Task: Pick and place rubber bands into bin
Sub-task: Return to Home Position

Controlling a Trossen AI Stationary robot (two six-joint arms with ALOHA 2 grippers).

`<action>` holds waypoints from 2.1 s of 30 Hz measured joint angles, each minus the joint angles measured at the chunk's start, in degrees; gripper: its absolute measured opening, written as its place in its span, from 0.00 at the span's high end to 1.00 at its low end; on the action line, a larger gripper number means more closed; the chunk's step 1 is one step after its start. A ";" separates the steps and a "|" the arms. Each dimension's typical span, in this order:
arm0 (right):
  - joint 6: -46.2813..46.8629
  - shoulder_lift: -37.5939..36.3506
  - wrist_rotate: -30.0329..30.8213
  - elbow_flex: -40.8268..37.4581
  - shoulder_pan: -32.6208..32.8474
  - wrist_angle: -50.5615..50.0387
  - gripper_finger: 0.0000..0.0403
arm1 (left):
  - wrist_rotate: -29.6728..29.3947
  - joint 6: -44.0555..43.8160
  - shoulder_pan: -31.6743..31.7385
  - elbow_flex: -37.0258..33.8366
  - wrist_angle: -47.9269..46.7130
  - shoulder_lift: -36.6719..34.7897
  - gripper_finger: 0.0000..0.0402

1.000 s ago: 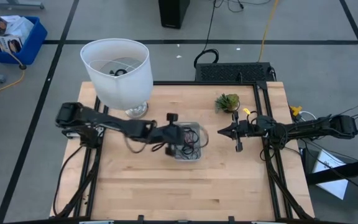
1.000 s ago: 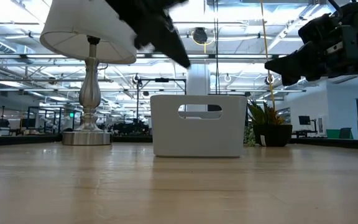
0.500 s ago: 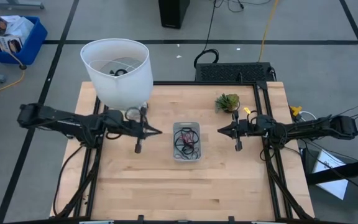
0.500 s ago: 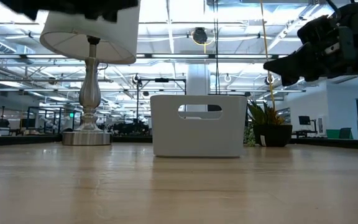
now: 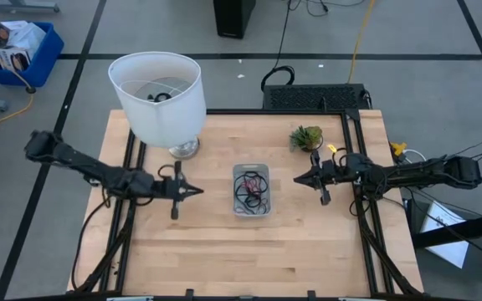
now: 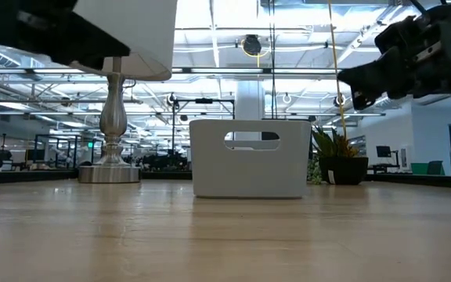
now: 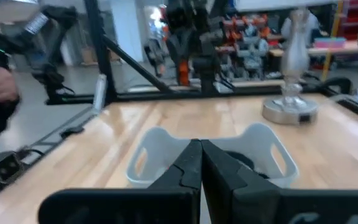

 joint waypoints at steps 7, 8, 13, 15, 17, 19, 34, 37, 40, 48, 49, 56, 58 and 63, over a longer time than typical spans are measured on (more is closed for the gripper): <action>-0.06 -0.02 -2.34 0.00 -6.31 4.06 1.00 | -0.75 4.38 0.40 -1.70 0.00 -3.20 0.99; 0.26 -0.01 -3.61 0.01 -8.48 4.35 1.00 | -0.76 4.40 1.83 -1.70 0.00 -3.43 0.99; 10.58 -2.12 -15.73 2.68 -18.49 3.87 1.00 | -2.61 1.95 7.90 -0.76 -1.68 -6.67 1.00; 12.97 -4.37 -21.00 4.36 -18.46 3.29 1.00 | -2.42 1.64 7.10 0.24 -4.70 -9.75 0.99; 12.43 -7.52 -22.15 5.36 -17.62 -1.96 1.00 | -2.94 2.12 4.92 0.98 -8.82 -13.03 1.00; 9.77 -11.33 -21.51 6.75 -17.22 -10.30 1.00 | -6.17 3.43 1.95 1.01 -12.75 -16.38 1.00; 4.63 -28.38 -4.91 -1.50 -7.69 -24.77 1.00 | -9.07 6.77 -5.30 -9.61 -8.42 -29.29 1.00; 4.57 -28.54 1.14 -2.67 -2.39 -24.27 1.00 | -8.63 7.48 -5.49 -12.44 -4.59 -29.92 1.00; 3.56 -27.96 5.55 -2.45 3.46 -24.05 1.00 | -8.65 7.96 -5.93 -13.53 -4.31 -31.11 1.00; -3.28 -27.12 15.36 -0.55 16.05 -24.27 1.00 | -8.55 8.63 -6.57 -13.52 -10.27 -34.19 1.00; -4.25 -27.12 14.66 -0.57 16.58 -24.51 1.00 | -8.27 8.65 -6.34 -13.52 -11.06 -34.49 1.00; -7.26 -27.06 11.01 -0.59 12.87 -26.65 1.00 | -2.17 7.09 -2.39 -13.55 -15.04 -35.36 1.00; -7.26 -27.04 9.50 -0.61 10.67 -26.71 1.00 | -0.75 6.56 -1.00 -13.55 -15.24 -35.38 1.00; -5.47 -27.05 1.21 -0.63 5.47 -26.64 1.00 | 2.70 5.98 1.45 -13.55 -15.17 -35.38 1.00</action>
